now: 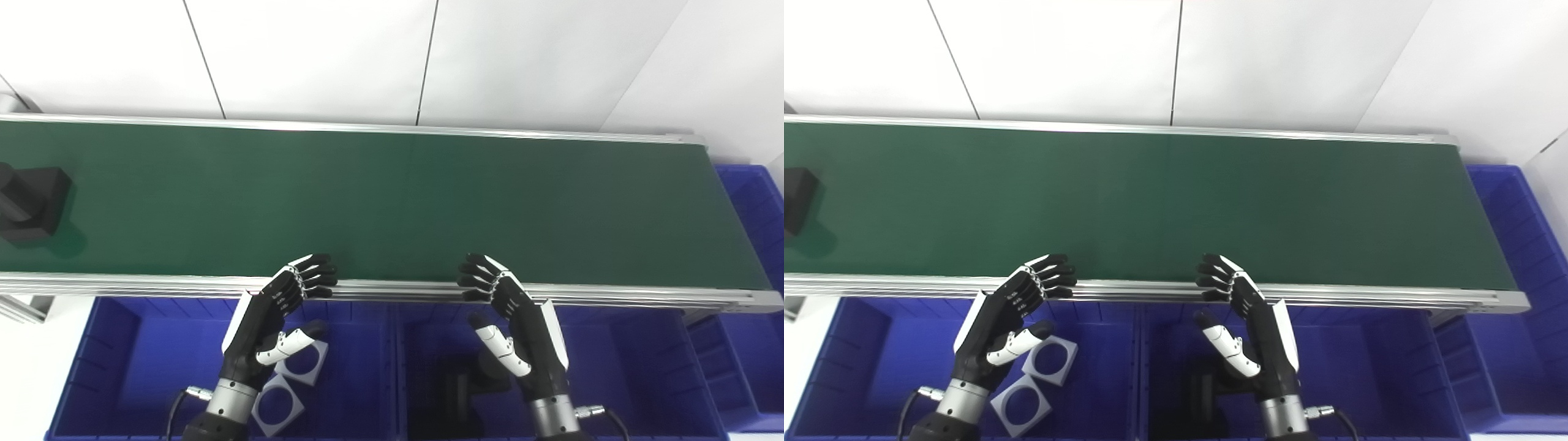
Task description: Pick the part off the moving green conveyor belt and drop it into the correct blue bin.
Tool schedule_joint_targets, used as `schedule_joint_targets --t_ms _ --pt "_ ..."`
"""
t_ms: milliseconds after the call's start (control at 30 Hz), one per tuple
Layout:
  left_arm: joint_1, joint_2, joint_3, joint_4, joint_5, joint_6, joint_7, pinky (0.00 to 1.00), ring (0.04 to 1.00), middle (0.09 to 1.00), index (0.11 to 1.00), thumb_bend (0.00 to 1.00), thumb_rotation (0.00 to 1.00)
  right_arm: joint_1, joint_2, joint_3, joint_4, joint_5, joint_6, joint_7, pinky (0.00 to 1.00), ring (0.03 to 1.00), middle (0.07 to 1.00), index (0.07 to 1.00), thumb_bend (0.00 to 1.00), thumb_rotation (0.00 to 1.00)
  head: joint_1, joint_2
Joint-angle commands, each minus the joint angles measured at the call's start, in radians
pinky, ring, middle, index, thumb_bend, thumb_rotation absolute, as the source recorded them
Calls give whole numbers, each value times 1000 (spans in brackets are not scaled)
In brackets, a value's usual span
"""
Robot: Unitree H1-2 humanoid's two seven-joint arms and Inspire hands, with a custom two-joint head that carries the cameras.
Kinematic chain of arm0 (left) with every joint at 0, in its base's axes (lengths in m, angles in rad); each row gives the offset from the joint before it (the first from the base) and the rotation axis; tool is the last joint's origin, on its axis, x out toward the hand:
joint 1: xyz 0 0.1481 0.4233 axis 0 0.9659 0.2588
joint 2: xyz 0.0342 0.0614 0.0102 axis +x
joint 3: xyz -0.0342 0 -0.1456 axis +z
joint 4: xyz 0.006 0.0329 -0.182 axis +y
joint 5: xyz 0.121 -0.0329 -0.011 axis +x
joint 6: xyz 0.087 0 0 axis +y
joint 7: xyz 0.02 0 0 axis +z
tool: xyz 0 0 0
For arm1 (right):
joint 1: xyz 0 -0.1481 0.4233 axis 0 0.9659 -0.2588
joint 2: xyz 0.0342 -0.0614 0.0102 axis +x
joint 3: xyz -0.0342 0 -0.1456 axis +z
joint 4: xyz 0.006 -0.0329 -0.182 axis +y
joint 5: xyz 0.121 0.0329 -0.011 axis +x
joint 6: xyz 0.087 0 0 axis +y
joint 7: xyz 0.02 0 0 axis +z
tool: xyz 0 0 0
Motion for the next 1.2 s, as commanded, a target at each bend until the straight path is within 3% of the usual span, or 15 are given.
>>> schedule_joint_targets --t_ms 0,1167 --pt "-11 -4 3 -13 -16 -44 -9 660 713 750 781 773 548 -4 2 -3 -17 9 -37 -6 643 729 779 819 551 704 1 1" --pt "-15 -17 -4 -1 18 -44 5 661 712 753 783 792 575 -9 -10 -10 5 25 -56 -4 642 730 780 827 532 691 42 -16"
